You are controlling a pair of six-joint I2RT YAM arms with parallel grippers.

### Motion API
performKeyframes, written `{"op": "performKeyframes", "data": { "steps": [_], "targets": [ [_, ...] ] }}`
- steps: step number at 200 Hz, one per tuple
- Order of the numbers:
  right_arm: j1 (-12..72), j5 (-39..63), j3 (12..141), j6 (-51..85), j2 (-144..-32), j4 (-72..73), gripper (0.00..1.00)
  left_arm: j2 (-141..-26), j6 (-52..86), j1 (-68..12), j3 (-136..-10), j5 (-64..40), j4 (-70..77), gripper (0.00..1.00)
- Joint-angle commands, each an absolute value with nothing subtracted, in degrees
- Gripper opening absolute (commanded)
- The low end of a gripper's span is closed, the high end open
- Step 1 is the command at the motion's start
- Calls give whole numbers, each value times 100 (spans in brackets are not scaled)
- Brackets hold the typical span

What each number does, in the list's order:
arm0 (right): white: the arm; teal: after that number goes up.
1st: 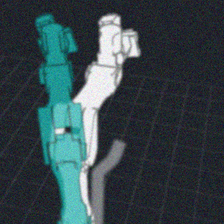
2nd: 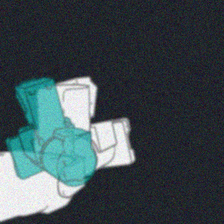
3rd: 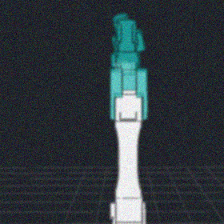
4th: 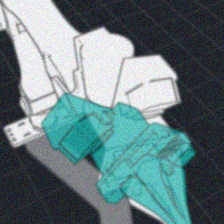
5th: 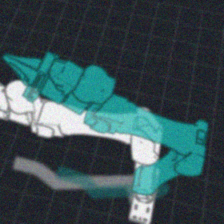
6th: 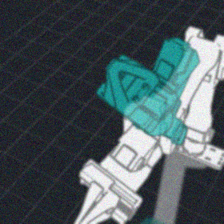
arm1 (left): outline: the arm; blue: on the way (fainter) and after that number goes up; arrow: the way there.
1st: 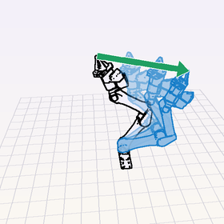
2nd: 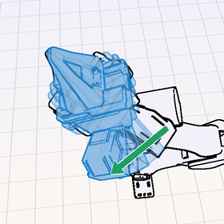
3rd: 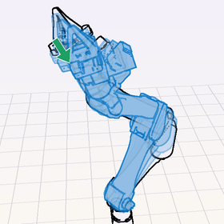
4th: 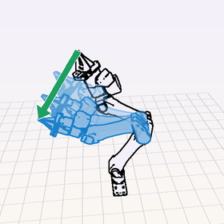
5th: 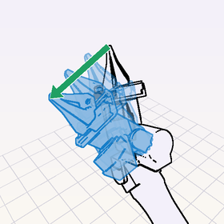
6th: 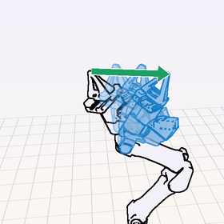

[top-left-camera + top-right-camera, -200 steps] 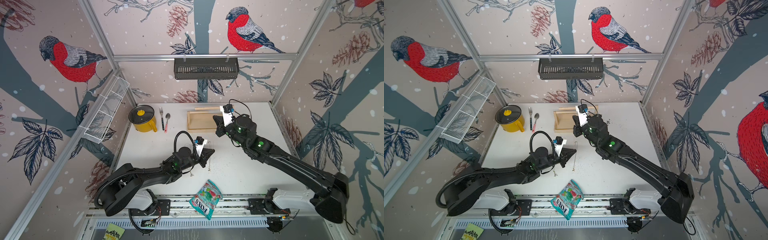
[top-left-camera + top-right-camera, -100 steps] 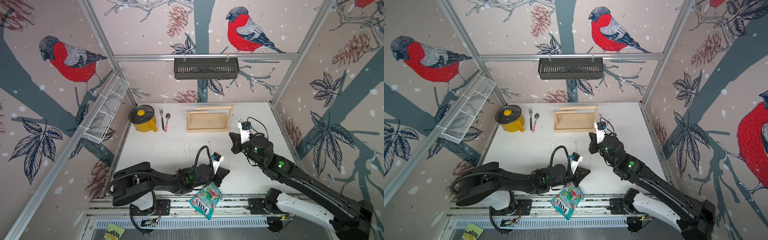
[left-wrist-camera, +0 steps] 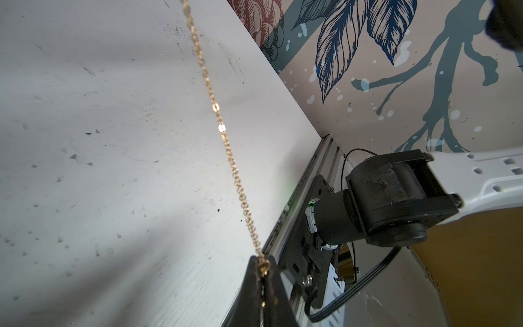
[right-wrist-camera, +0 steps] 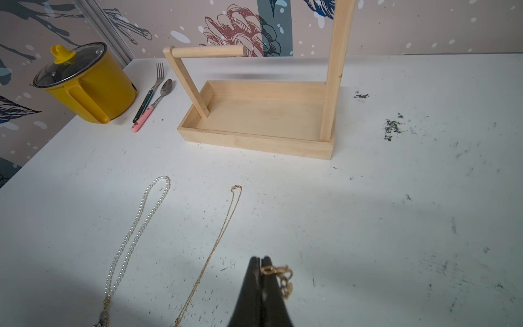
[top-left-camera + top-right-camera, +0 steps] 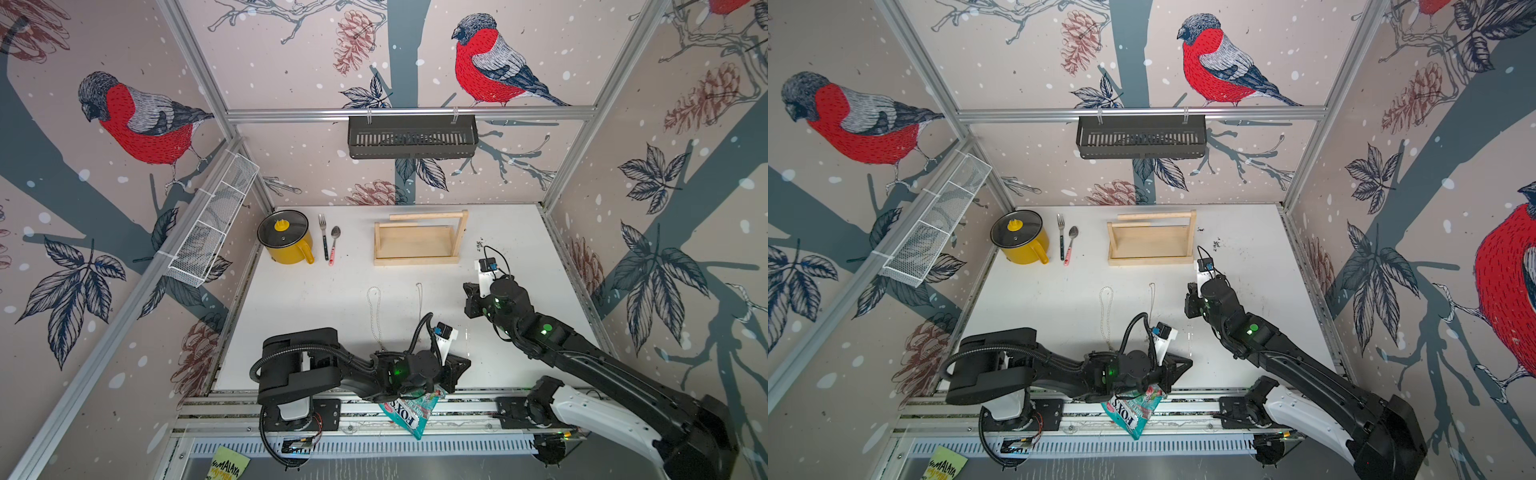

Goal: Take the necklace off the jewelry display stand
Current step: Place the necklace at the center of the board.

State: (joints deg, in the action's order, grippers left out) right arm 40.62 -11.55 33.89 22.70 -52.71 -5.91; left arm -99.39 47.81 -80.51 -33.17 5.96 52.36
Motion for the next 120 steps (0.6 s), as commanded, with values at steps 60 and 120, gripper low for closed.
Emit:
{"op": "performKeyframes", "data": {
  "steps": [60, 120],
  "targets": [
    [3117, -80, 3316, 2038, -6520, 617, 0, -10750, 5262, -8024, -3974, 779, 5035, 0],
    [2612, 245, 3486, 1973, -7620, 1317, 0, -10968, 5729, -7863, -4320, 1204, 4265, 0]
  ]
}}
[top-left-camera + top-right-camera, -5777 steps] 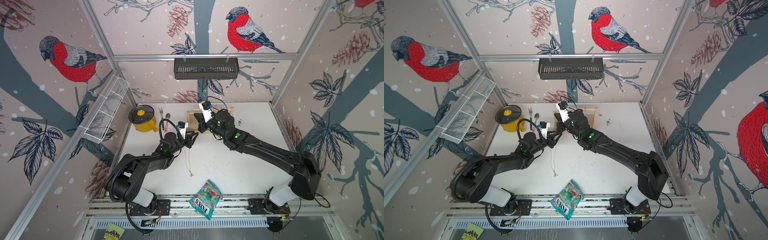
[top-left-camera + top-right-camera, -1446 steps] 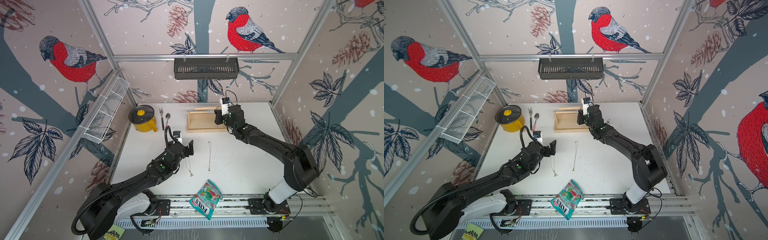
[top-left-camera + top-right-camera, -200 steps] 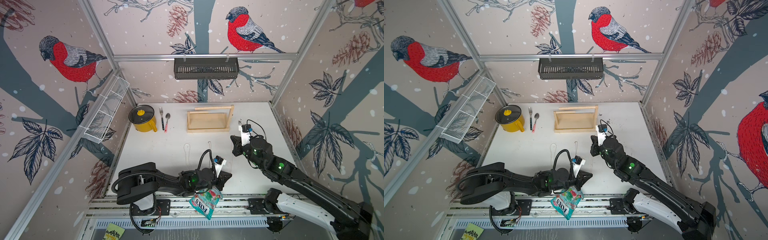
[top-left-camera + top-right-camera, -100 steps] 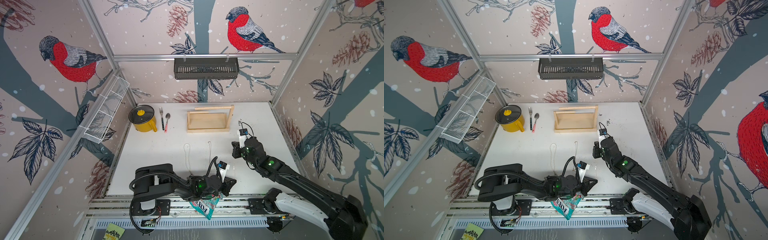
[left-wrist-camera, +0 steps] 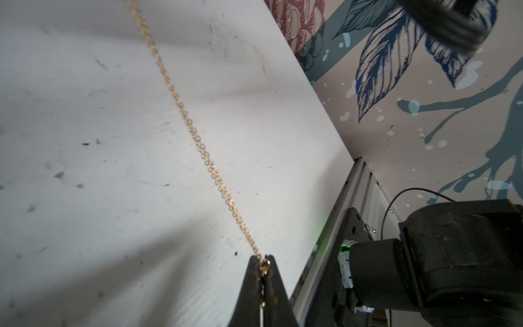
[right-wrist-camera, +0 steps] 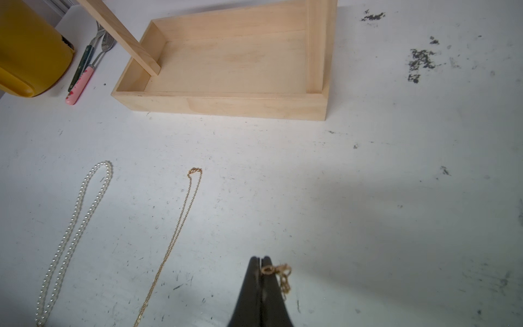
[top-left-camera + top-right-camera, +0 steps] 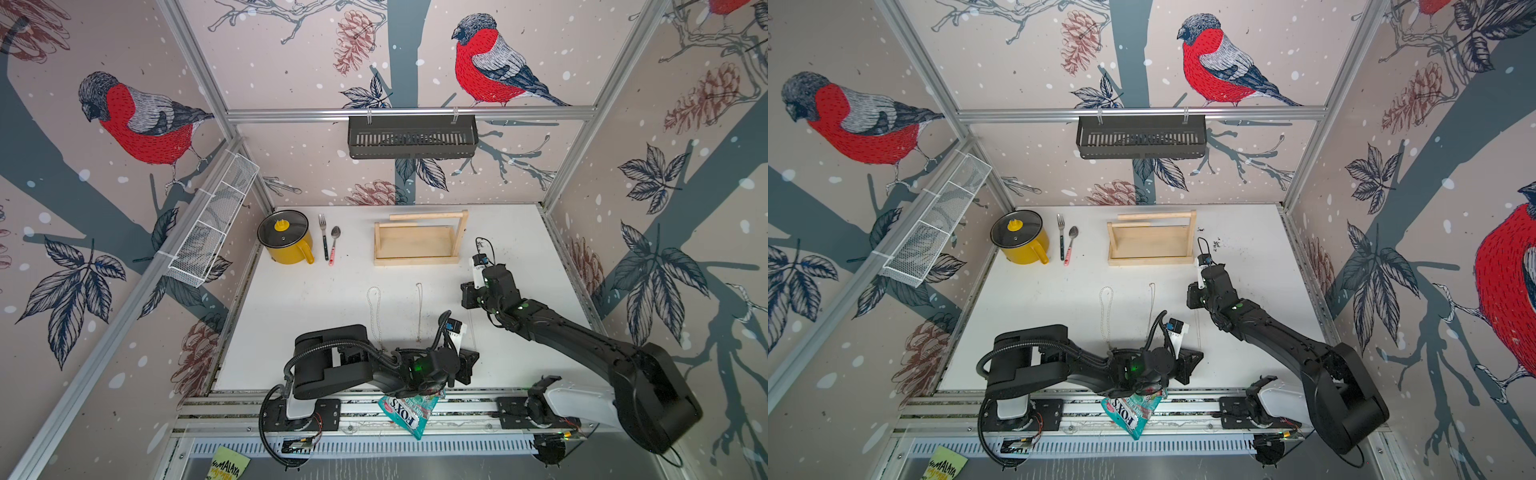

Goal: Take the necklace off the jewelry display stand
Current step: Place the necklace at the center of the board.

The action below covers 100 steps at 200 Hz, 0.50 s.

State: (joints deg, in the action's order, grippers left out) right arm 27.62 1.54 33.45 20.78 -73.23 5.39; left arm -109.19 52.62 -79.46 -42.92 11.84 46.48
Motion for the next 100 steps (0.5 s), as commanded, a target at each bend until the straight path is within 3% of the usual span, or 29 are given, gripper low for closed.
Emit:
{"op": "performKeyframes", "data": {
  "steps": [1, 100],
  "targets": [
    [2607, 250, 3492, 1971, -7638, 1322, 0, -10973, 5743, -7856, -4322, 1204, 4255, 0],
    [2331, 322, 4398, 1859, -9586, 1542, 0, -11543, 6429, -7435, -4748, 690, 4002, 0]
  ]
}}
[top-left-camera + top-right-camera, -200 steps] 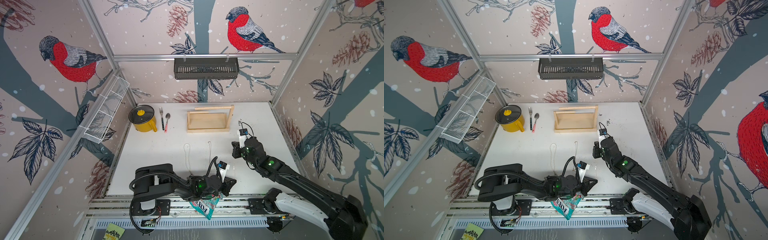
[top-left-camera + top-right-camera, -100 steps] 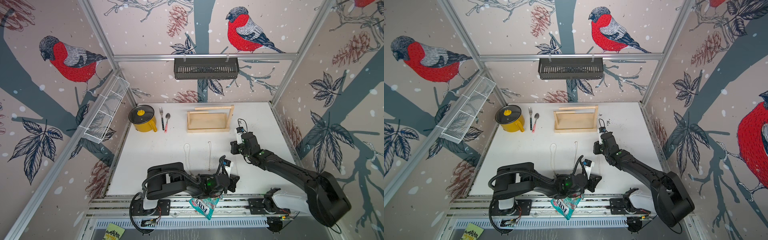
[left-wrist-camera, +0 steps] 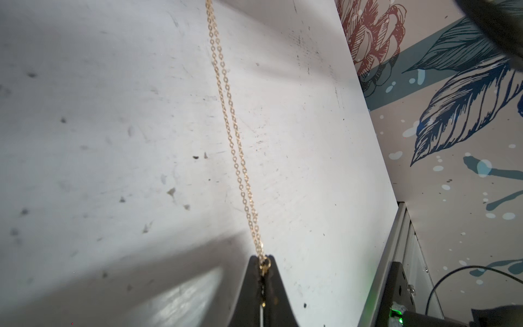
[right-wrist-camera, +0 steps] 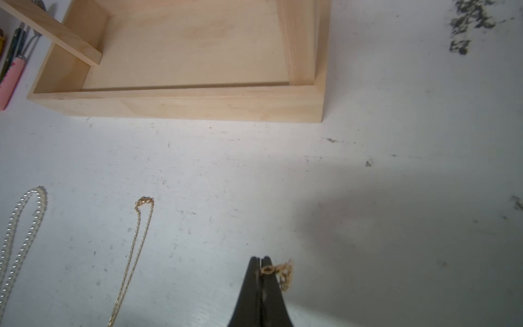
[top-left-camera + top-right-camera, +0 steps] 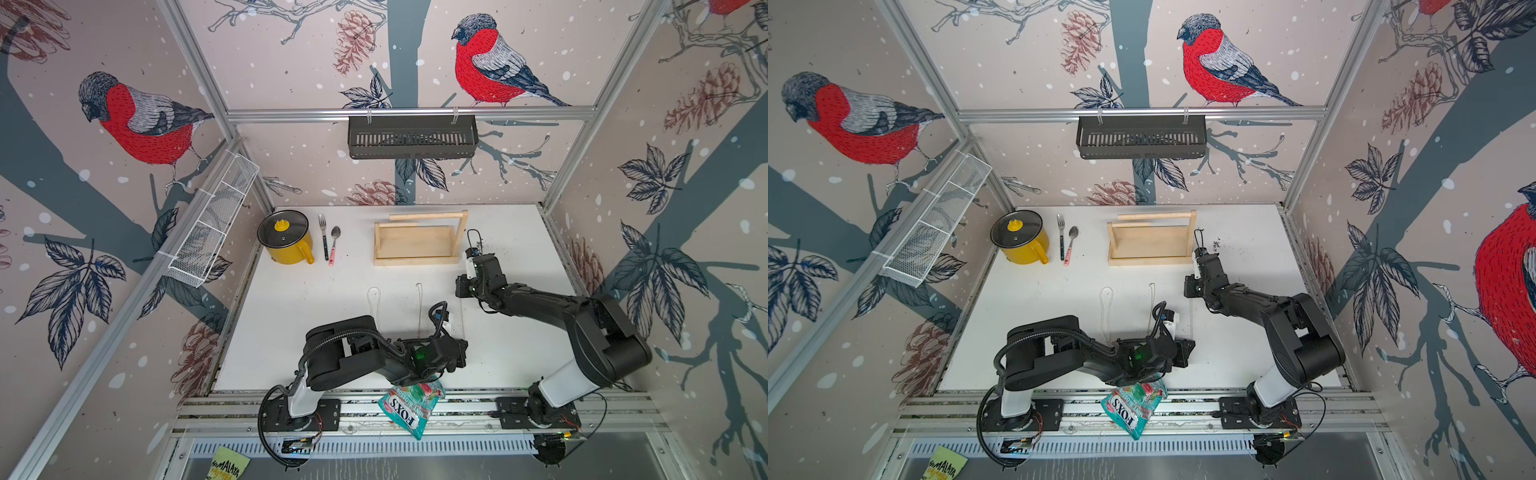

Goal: Take the necklace off the jewelry display stand
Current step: Place the necklace at the center of the board.

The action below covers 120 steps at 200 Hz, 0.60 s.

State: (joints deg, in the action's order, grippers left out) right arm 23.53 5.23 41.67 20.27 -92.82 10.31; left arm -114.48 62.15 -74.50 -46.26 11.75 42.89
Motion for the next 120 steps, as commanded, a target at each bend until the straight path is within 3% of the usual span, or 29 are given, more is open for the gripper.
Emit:
{"op": "performKeyframes", "data": {
  "steps": [1, 120],
  "targets": [
    [2326, 319, 4401, 1857, -9609, 1540, 0, -11550, 6431, -7431, -4760, 688, 3992, 0],
    [2329, 44, 4816, 1702, -10196, 1228, 12, -11874, 7096, -7178, -4864, 387, 3414, 3]
  ]
}}
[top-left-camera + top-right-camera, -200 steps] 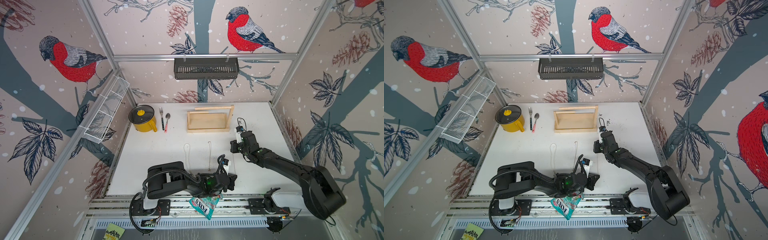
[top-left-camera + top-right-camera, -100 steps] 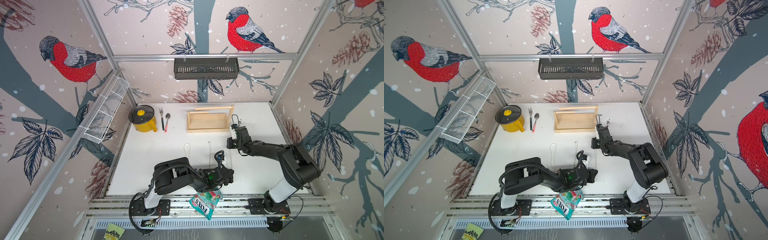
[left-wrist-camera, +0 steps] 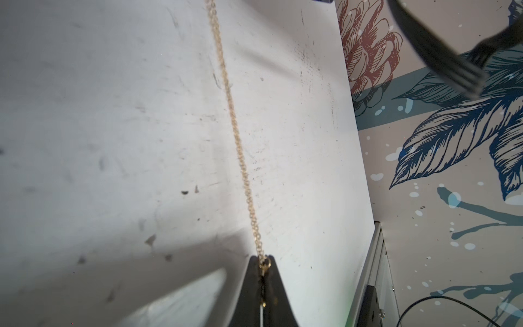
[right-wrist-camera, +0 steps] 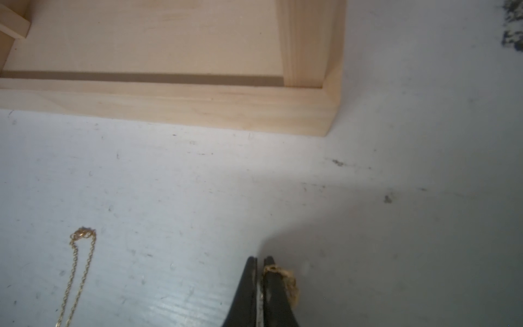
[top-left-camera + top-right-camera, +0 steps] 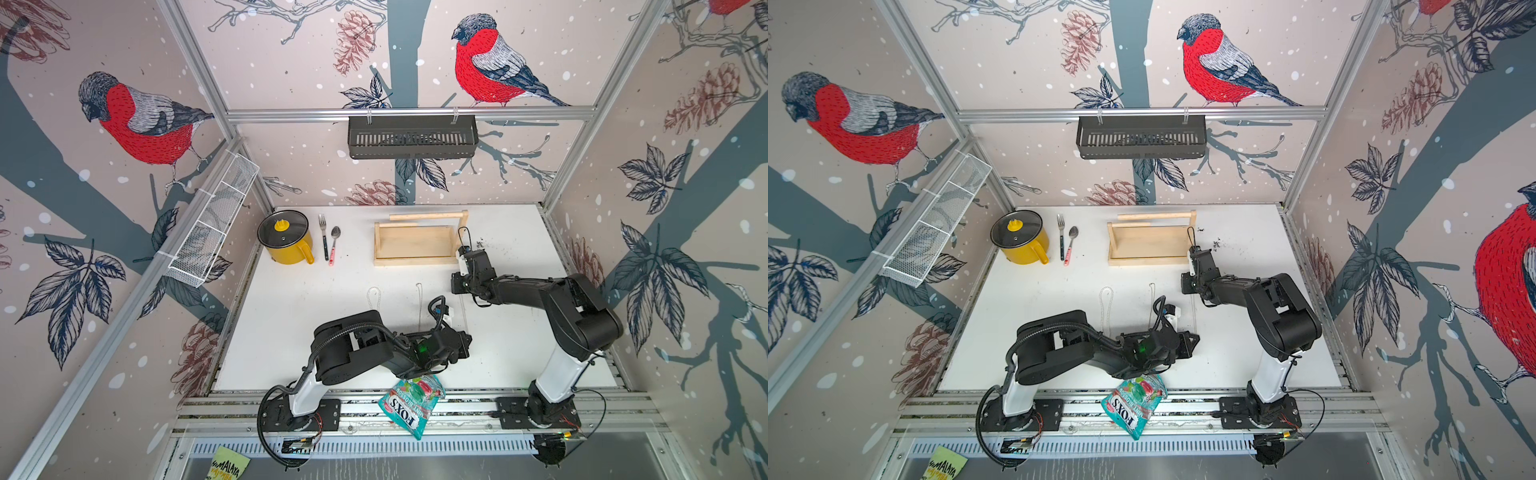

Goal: Take the necklace off the jewelry display stand
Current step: Place the necklace at the center of the board.

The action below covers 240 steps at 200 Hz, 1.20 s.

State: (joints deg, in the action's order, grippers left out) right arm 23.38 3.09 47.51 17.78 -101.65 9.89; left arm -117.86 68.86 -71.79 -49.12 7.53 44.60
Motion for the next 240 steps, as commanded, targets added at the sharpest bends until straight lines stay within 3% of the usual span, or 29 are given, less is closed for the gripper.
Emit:
{"op": "performKeyframes", "data": {
  "steps": [1, 84, 191, 214, 240],
  "targets": [
    [2329, 44, 4816, 1699, -10196, 1225, 12, -11878, 7107, -7175, -4867, 387, 3407, 3],
    [2331, 98, 4842, 1708, -10174, 1134, 28, -11909, 7334, -7167, -5079, 361, 2623, 24],
    [2368, 256, 4963, 1704, -9868, 776, 38, -11651, 7339, -7164, -4974, 526, 2264, 47],
    [2373, 365, 4964, 1707, -9727, 722, 41, -11530, 7314, -7164, -4912, 569, 2224, 60],
    [2392, 422, 4976, 1754, -9465, 604, 44, -11311, 7179, -7175, -4904, 683, 2063, 61]
  ]
}}
